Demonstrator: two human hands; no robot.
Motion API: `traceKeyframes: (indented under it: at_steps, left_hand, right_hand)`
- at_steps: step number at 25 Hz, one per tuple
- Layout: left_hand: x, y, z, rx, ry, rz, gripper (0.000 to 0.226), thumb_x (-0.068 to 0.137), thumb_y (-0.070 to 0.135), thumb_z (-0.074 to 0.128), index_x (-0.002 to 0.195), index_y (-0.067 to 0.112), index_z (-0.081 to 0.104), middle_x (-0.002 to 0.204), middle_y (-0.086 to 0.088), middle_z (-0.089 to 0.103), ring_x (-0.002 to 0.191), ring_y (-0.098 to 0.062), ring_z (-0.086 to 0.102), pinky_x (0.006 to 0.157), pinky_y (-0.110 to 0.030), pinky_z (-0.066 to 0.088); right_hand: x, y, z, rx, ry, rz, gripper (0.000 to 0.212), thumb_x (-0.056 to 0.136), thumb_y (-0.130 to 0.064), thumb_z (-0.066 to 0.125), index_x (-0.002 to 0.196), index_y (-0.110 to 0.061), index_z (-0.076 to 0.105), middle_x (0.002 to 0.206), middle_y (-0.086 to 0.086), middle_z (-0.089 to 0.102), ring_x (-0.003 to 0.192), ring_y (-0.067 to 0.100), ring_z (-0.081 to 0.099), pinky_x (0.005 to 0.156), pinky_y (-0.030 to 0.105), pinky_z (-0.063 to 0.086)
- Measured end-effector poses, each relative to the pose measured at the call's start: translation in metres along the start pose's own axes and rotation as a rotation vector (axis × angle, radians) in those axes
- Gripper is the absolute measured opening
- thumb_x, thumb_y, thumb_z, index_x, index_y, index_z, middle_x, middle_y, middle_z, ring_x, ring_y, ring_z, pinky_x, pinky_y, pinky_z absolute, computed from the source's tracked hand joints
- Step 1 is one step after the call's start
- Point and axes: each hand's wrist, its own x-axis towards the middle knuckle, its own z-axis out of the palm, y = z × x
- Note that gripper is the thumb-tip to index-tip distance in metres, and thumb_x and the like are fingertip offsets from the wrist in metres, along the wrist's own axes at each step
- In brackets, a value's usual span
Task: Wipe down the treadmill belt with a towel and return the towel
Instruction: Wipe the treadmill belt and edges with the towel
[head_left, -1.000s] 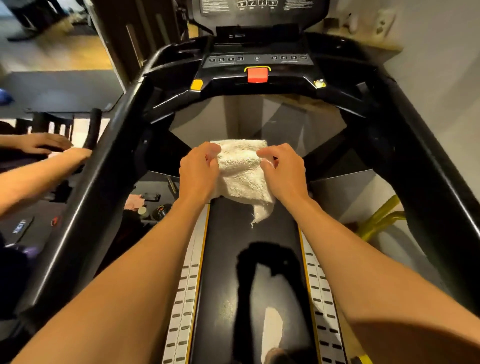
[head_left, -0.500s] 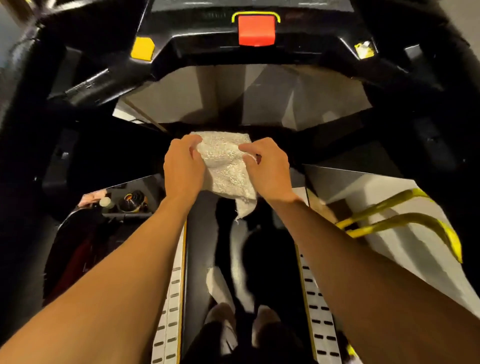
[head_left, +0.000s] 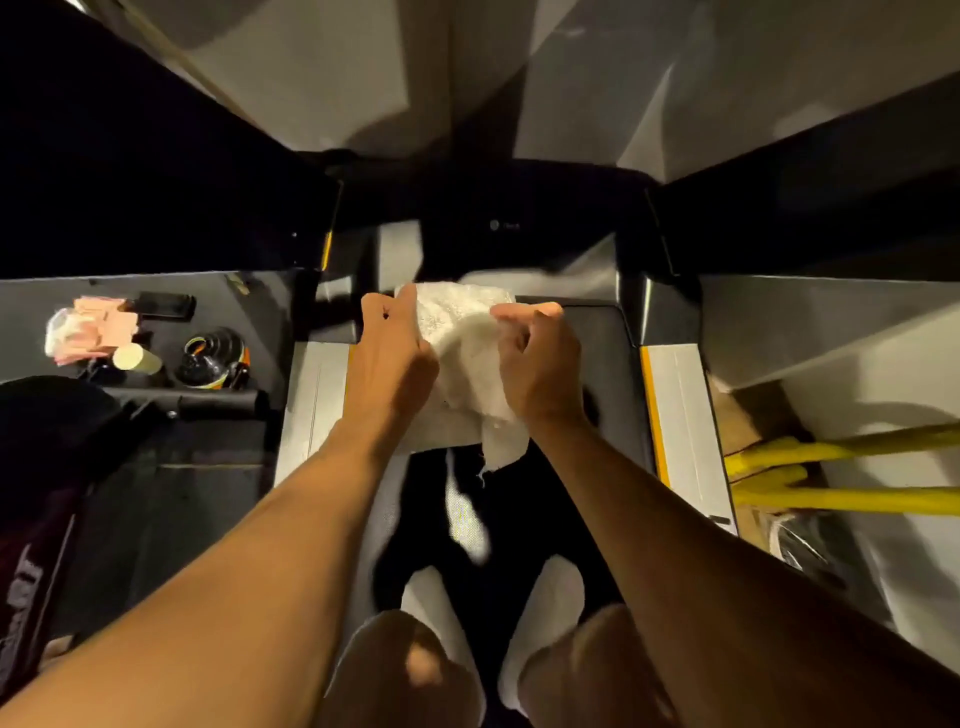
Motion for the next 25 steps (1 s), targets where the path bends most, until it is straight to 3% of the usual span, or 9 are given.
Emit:
traceKeyframes:
  at_steps: [3,6,9,12,15,18,21,23,25]
  left_hand:
    - [0.026,-0.074,0.092,-0.007,0.015,-0.045,0.037,0.084,-0.002,0.030,0.113,0.017,0.045,0.102,-0.006,0.041,0.072,-0.019,0.040,0.064,-0.039,0.046]
    - [0.050,-0.128,0.165,-0.022,0.033,-0.075,0.032,0.082,-0.002,0.030,0.105,0.012,0.047,0.095,-0.011,0.045,0.065,-0.020,0.040,0.051,-0.025,0.030]
    - [0.078,-0.166,0.214,0.030,-0.014,-0.092,0.031,0.088,0.018,0.034,0.115,0.023,0.048,0.104,-0.005,0.041,0.073,-0.017,0.043,0.072,-0.029,0.042]
    - [0.121,-0.190,0.247,-0.021,0.010,-0.122,0.040,0.092,0.016,0.039,0.129,0.030,0.048,0.106,0.000,0.034,0.085,-0.023,0.047,0.081,-0.032,0.041]
    - [0.153,-0.208,0.265,-0.013,-0.011,-0.074,0.042,0.095,0.012,0.041,0.133,0.028,0.046,0.116,-0.001,0.036,0.096,-0.021,0.048,0.088,-0.032,0.038]
    - [0.172,-0.227,0.277,-0.094,0.030,-0.153,0.026,0.096,0.020,0.044,0.122,0.019,0.050,0.120,-0.004,0.042,0.098,-0.021,0.047,0.092,-0.036,0.040]
    - [0.186,-0.244,0.287,-0.232,0.151,-0.321,0.020,0.093,0.026,0.047,0.109,0.015,0.052,0.104,0.004,0.045,0.091,-0.019,0.049,0.072,-0.022,0.038]
    - [0.185,-0.258,0.291,0.039,0.140,-0.230,0.026,0.094,0.030,0.045,0.113,0.016,0.055,0.122,0.001,0.045,0.108,-0.023,0.046,0.084,-0.022,0.034]
    - [0.178,-0.271,0.296,0.367,0.001,-0.021,0.033,0.095,0.029,0.043,0.122,0.013,0.052,0.142,-0.007,0.037,0.127,-0.030,0.035,0.106,-0.033,0.027]
  right_hand:
    - [0.020,0.085,0.081,-0.051,-0.039,0.020,0.028,0.096,-0.008,0.044,0.114,-0.014,0.066,0.112,0.007,0.056,0.101,0.020,0.058,0.092,0.025,0.046]
    - [0.047,0.153,0.143,-0.124,-0.073,-0.019,0.032,0.095,-0.005,0.043,0.117,-0.013,0.065,0.114,0.008,0.054,0.103,0.021,0.057,0.089,0.021,0.041]
    - [0.080,0.195,0.193,-0.275,-0.119,-0.197,0.041,0.084,0.012,0.039,0.108,-0.006,0.067,0.105,0.022,0.056,0.089,0.036,0.059,0.075,0.032,0.047]
    - [0.114,0.225,0.229,-0.270,0.015,-0.322,0.036,0.073,0.020,0.042,0.090,0.003,0.070,0.082,0.026,0.057,0.064,0.036,0.055,0.057,0.032,0.048]
    - [0.147,0.242,0.249,-0.281,-0.174,-0.190,0.032,0.093,0.002,0.038,0.110,-0.008,0.063,0.096,0.007,0.046,0.076,0.021,0.044,0.065,0.021,0.031]
    - [0.170,0.243,0.266,-0.095,-0.230,0.034,0.014,0.095,-0.018,0.042,0.104,-0.016,0.053,0.087,-0.002,0.046,0.073,0.017,0.045,0.070,0.033,0.034]
    - [0.182,0.246,0.280,-0.319,-0.202,-0.156,0.031,0.093,-0.005,0.044,0.119,-0.016,0.056,0.113,0.008,0.049,0.095,0.025,0.051,0.081,0.034,0.044]
    - [0.183,0.248,0.290,-0.359,-0.123,-0.365,0.034,0.090,0.001,0.046,0.117,-0.013,0.061,0.115,0.012,0.052,0.096,0.030,0.054,0.080,0.037,0.050]
    - [0.173,0.253,0.302,-0.440,-0.194,-0.542,0.032,0.090,-0.004,0.047,0.117,-0.012,0.062,0.121,0.018,0.055,0.099,0.037,0.056,0.081,0.046,0.051]
